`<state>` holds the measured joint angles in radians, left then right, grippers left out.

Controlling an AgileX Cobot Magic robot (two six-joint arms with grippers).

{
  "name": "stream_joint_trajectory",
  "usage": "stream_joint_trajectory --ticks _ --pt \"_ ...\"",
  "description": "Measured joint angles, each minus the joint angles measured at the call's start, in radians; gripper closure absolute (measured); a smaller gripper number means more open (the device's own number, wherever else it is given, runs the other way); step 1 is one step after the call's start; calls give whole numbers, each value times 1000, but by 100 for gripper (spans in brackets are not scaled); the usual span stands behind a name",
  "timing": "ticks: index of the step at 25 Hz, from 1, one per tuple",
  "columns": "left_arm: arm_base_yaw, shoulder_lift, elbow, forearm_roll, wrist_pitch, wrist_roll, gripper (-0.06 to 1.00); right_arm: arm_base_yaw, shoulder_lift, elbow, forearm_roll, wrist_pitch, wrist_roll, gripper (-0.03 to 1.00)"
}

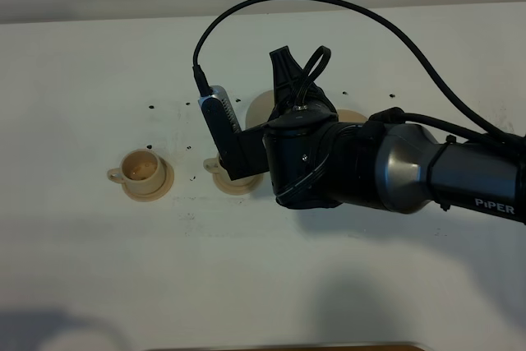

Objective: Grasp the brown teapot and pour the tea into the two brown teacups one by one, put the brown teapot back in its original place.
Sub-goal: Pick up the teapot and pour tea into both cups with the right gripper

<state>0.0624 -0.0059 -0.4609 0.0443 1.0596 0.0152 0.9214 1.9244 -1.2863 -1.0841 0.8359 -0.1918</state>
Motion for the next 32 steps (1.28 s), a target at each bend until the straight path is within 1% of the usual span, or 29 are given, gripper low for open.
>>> stream_joint_trajectory --ticks 8,11,17,22,25,27,29,32 --pt "0 0 0 0 0 4 46 0 0 0 8 0 7 86" --pt "0 0 0 0 0 4 46 0 0 0 29 -1 46 86" --pt "0 0 0 0 0 3 46 0 0 0 77 -3 173 86" --pt "0 0 0 0 0 2 46 0 0 0 156 -1 285 86" --pt "0 0 0 0 0 1 46 0 0 -26 185 42 342 86" --pt "0 0 0 0 0 1 46 0 -9 -61 210 83 357 86" --pt "0 0 0 0 0 1 46 0 -28 -92 266 114 367 86" --pt "0 0 0 0 0 1 46 -1 -61 -114 392 142 376 86"
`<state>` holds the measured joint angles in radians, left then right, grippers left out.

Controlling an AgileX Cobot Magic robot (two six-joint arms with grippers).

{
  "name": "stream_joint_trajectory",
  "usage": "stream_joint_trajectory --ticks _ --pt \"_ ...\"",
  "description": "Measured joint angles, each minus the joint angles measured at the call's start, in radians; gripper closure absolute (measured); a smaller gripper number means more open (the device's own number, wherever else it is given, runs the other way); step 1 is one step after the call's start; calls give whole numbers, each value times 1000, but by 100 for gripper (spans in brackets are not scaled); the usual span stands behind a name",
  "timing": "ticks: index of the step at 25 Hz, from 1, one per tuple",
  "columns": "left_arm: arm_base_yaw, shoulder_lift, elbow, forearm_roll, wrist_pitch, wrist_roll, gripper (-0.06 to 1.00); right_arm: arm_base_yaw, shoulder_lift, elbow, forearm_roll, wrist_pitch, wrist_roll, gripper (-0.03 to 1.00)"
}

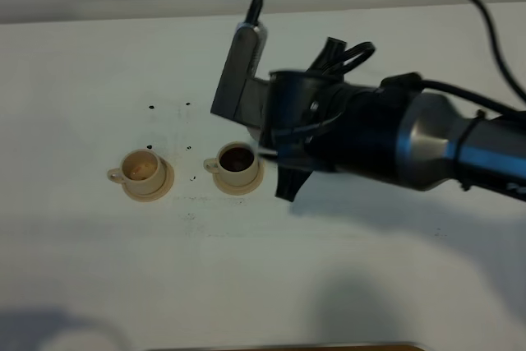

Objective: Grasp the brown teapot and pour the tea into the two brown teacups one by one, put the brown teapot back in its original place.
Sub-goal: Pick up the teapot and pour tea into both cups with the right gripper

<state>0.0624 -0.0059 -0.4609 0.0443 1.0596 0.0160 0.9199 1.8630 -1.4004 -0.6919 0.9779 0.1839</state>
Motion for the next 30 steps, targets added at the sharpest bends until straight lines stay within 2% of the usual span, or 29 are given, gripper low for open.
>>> stream_joint_trajectory --ticks 6,10,23,30 --pt "0 0 0 0 0 0 46 -28 -12 0 276 11 11 86" --pt "0 0 0 0 0 0 46 -69 -12 36 375 -42 14 86" --pt "0 0 0 0 0 0 46 -162 -3 210 483 -324 72 86" --pt "0 0 0 0 0 0 46 -172 4 218 484 -339 73 86"
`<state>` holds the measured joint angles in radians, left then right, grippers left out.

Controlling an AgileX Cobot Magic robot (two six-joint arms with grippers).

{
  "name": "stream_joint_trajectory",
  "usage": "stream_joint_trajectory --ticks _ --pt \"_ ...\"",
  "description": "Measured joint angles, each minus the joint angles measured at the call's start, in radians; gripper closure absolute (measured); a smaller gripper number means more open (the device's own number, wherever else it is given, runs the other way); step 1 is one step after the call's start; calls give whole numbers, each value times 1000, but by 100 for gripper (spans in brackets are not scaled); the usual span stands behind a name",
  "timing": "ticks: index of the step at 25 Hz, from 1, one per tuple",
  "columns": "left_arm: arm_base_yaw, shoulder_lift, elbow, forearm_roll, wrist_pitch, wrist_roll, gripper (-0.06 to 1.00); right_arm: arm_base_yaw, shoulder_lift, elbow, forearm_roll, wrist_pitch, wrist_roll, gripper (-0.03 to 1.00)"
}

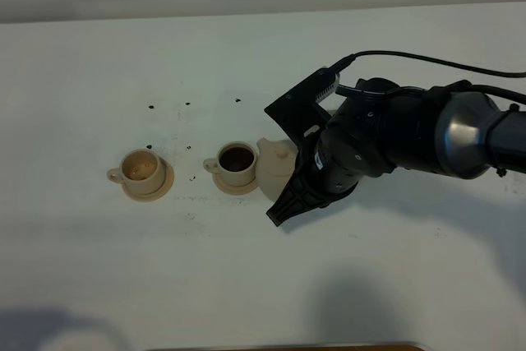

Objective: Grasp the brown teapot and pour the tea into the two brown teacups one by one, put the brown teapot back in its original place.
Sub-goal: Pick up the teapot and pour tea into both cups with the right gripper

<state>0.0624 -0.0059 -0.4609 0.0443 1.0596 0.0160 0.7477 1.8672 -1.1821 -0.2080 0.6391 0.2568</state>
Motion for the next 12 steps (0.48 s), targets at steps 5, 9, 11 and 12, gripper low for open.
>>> stream_joint_trajectory --ticks 5,9,11,12 --pt "0 0 0 0 0 0 46 0 -35 -64 -73 108 -31 86" --pt "0 0 0 0 0 0 46 3 -46 -140 -149 179 -113 86" --pt "0 0 0 0 0 0 46 5 -45 -170 -173 182 -168 86" --pt "0 0 0 0 0 0 46 9 -43 -184 -185 182 -186 86"
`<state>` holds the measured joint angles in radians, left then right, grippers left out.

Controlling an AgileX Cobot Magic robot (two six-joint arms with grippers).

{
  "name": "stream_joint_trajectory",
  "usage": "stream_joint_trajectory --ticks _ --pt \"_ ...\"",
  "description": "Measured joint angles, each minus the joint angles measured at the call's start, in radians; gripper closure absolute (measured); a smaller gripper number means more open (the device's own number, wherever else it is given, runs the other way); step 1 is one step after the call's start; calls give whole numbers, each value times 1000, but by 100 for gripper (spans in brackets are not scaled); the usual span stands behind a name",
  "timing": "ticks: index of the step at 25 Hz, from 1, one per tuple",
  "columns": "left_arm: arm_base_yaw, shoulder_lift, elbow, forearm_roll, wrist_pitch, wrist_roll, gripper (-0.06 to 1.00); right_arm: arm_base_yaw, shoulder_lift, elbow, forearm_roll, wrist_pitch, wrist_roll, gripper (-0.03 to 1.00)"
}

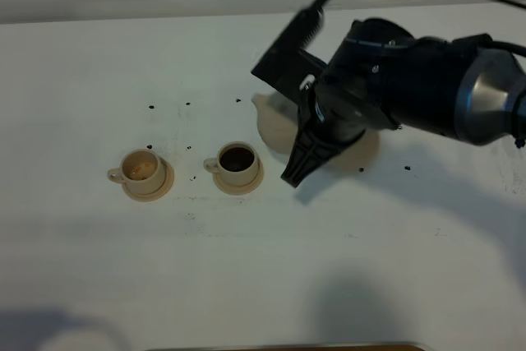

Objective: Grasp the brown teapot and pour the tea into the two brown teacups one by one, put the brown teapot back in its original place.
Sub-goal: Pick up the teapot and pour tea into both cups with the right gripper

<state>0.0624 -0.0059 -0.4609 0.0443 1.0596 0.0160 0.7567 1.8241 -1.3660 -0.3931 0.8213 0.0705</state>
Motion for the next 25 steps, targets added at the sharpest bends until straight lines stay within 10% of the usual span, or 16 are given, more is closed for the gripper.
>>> stream_joint_trajectory --ticks 25 --pt "0 0 0 4 0 0 46 102 282 -352 -52 -54 -460 86"
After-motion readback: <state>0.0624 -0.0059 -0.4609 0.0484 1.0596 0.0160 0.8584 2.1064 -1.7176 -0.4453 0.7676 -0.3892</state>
